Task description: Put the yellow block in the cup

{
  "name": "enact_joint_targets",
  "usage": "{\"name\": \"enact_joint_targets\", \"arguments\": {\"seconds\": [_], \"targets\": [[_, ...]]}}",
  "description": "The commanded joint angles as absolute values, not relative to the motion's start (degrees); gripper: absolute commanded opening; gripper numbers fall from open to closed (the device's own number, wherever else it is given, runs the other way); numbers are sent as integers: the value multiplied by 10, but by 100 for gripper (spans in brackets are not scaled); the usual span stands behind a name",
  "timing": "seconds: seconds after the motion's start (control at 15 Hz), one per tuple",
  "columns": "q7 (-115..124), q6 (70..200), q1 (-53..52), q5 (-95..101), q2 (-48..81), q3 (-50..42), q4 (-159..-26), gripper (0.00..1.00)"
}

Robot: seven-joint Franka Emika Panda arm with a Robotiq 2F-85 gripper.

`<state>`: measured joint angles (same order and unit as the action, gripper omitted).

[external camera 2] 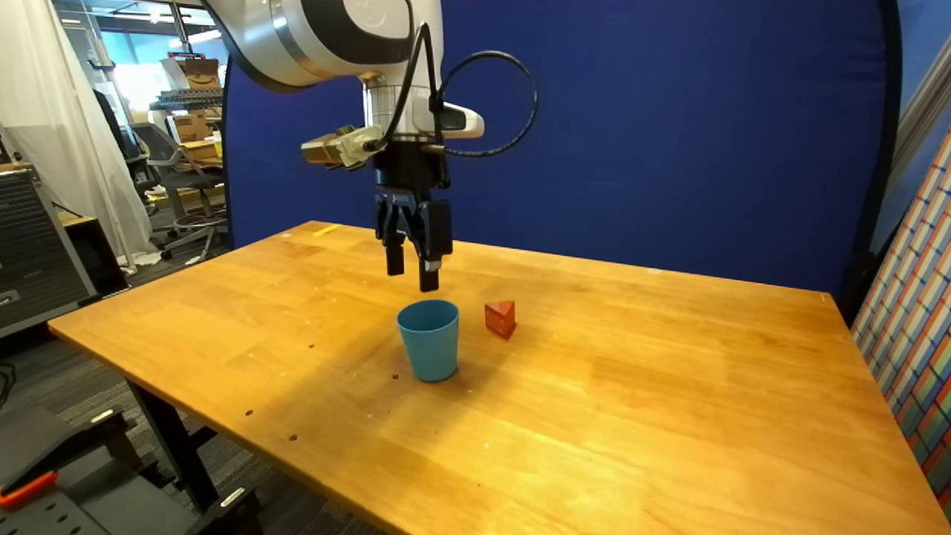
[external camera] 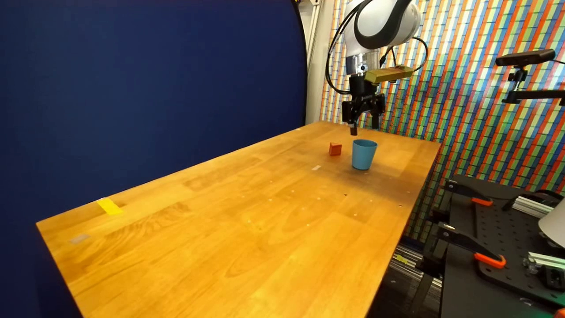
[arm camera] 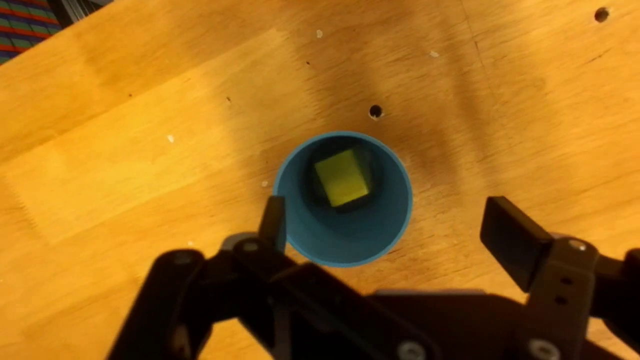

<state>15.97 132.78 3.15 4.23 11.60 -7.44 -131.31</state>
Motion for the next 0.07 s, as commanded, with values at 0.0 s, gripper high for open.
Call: {"name": "enact_joint_targets", "arguments": {"seconds": [0.0], "targets": [[160,1326,33,43,117,-73,-1312,100]]}}
